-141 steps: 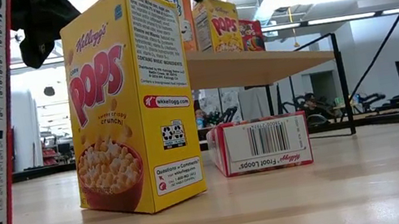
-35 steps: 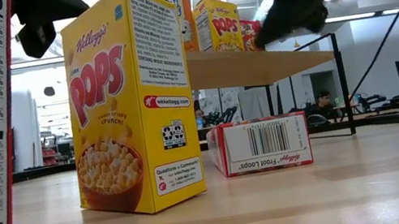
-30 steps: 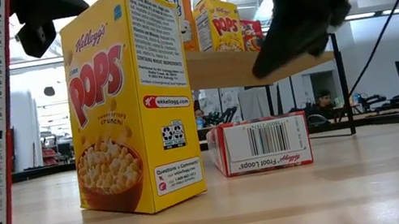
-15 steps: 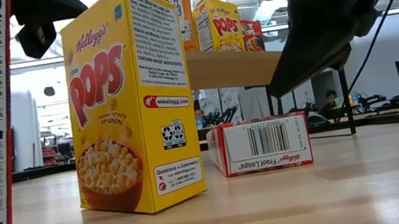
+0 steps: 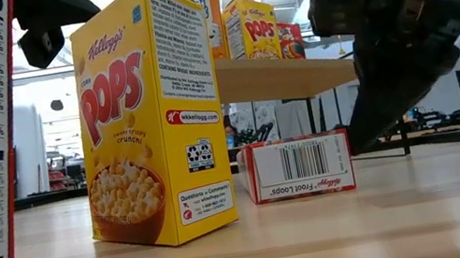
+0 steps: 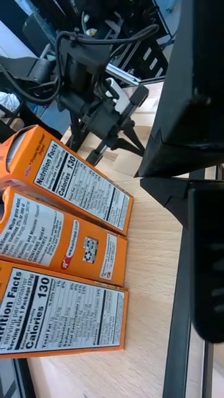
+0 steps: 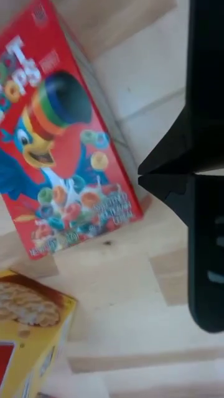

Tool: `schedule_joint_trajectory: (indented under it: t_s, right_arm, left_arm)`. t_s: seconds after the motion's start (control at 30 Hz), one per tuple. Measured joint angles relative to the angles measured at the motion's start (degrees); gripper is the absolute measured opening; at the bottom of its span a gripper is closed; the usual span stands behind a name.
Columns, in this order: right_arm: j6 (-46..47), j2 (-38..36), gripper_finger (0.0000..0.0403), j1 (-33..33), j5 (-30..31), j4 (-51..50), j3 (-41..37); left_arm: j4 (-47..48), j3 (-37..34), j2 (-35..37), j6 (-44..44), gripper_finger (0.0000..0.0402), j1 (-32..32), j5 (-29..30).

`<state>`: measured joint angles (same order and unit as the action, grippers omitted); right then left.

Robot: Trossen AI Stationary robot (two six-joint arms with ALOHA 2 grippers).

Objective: Stack cereal on shelf
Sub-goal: Put the top red cereal box on the shelf aligned with the other red cereal box

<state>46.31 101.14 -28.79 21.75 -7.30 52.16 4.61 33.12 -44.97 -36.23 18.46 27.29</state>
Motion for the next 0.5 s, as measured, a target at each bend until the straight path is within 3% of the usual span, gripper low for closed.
schedule_joint_trajectory:
  t_s: [0.2, 0.37, 0.5]
  right_arm:
    - [1.9, -1.4, 0.0014, -0.7, 0.0, -0.1, 0.0]
    - [0.2, -4.4, 0.0017, -1.7, 5.4, 1.2, 0.7]
    - [-0.2, -3.8, 0.0007, -0.9, 5.4, 0.5, 0.6]
  left_arm:
    - [0.0, 0.0, 0.0, 0.0, 0.0, 0.0, 0.0]
    - [0.0, 0.0, 0.0, 0.0, 0.0, 0.0, 0.0]
    - [0.1, 0.0, 0.0, 0.0, 0.0, 0.0, 0.0]
